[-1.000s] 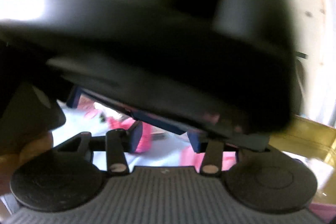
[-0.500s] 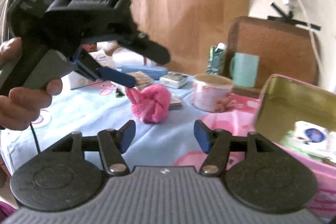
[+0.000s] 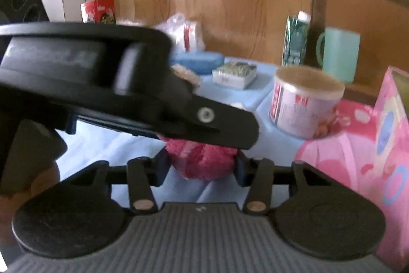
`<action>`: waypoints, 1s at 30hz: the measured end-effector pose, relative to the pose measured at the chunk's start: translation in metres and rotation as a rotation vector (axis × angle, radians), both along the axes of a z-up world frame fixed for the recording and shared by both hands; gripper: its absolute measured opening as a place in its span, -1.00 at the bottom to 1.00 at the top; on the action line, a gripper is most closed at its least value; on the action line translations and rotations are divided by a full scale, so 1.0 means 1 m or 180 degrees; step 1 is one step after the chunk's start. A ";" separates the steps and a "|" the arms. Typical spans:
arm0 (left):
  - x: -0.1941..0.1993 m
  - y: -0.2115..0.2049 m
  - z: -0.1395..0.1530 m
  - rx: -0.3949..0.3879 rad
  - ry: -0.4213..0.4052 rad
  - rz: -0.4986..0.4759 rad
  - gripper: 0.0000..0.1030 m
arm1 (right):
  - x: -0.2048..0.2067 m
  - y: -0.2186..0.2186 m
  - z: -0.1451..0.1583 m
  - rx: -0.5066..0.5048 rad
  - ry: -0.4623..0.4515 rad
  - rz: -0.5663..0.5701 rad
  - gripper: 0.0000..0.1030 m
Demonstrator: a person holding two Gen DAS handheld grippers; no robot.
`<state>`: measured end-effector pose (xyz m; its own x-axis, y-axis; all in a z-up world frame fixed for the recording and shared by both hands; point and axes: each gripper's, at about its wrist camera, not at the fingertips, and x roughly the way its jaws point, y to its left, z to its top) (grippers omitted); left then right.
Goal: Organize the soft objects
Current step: 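Carry the pink towel over the pink tin and open the left gripper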
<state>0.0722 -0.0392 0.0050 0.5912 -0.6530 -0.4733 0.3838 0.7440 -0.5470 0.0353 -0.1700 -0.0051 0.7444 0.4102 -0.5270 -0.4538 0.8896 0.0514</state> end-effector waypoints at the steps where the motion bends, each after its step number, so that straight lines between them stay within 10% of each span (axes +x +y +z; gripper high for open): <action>1: -0.001 -0.002 0.007 -0.0042 -0.0041 -0.0035 0.66 | -0.008 0.000 0.004 -0.0038 -0.0133 -0.0038 0.00; 8: -0.014 -0.061 0.064 -0.0199 -0.0489 -0.0555 0.73 | -0.061 -0.037 0.043 -0.0241 -0.0977 -0.0582 0.00; 18: -0.045 -0.201 0.077 -0.0020 -0.0640 -0.1408 0.85 | -0.108 -0.153 0.051 -0.0171 -0.1004 -0.1768 0.08; 21: -0.048 -0.201 0.075 -0.0080 -0.0547 -0.1343 0.93 | -0.100 -0.184 0.042 -0.0156 -0.0769 -0.2232 0.43; 30: -0.055 -0.116 0.080 -0.0330 -0.0553 -0.0831 0.99 | -0.111 -0.171 0.047 0.0407 -0.1234 -0.2279 0.49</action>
